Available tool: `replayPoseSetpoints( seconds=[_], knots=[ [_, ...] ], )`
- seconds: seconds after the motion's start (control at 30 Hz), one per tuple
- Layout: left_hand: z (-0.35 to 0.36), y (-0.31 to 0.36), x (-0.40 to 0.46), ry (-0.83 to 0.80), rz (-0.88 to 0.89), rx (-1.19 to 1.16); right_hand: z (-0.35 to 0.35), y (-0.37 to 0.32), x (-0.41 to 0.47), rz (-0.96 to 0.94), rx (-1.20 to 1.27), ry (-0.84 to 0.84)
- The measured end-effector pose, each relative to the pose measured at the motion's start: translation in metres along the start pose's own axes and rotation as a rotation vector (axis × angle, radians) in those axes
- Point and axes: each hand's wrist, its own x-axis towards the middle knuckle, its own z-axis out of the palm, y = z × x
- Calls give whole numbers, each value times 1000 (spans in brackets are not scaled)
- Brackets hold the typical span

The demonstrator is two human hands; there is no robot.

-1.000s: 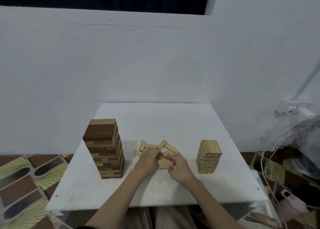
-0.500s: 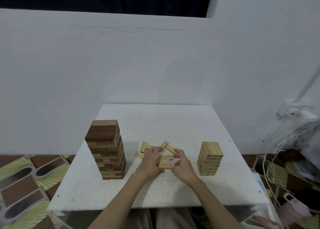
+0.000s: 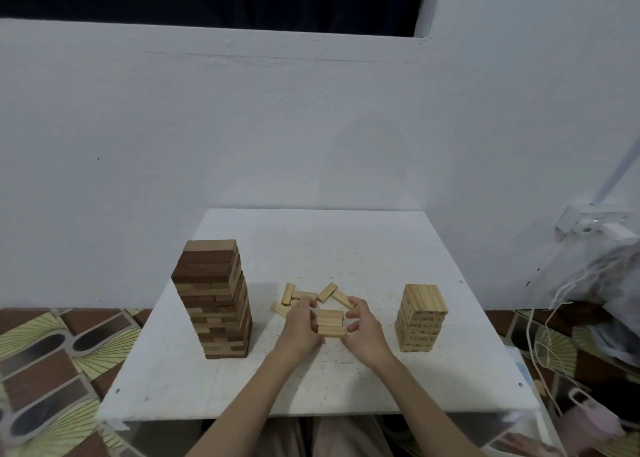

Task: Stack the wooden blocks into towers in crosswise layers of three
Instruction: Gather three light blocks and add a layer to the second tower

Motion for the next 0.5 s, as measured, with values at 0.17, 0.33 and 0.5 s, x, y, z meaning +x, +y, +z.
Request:
replayPoseSetpoints(
  seconds=[0.17, 0.33, 0.5],
  knots=[
    [-1, -1, 0, 20, -67, -82, 2, 3, 4, 29, 16, 31],
    [-3, 0, -1, 23, -63, -102, 4, 3, 7, 38, 55, 61],
    [-5, 0, -3, 20, -99, -161, 6, 5, 10, 74, 102, 100]
  ],
)
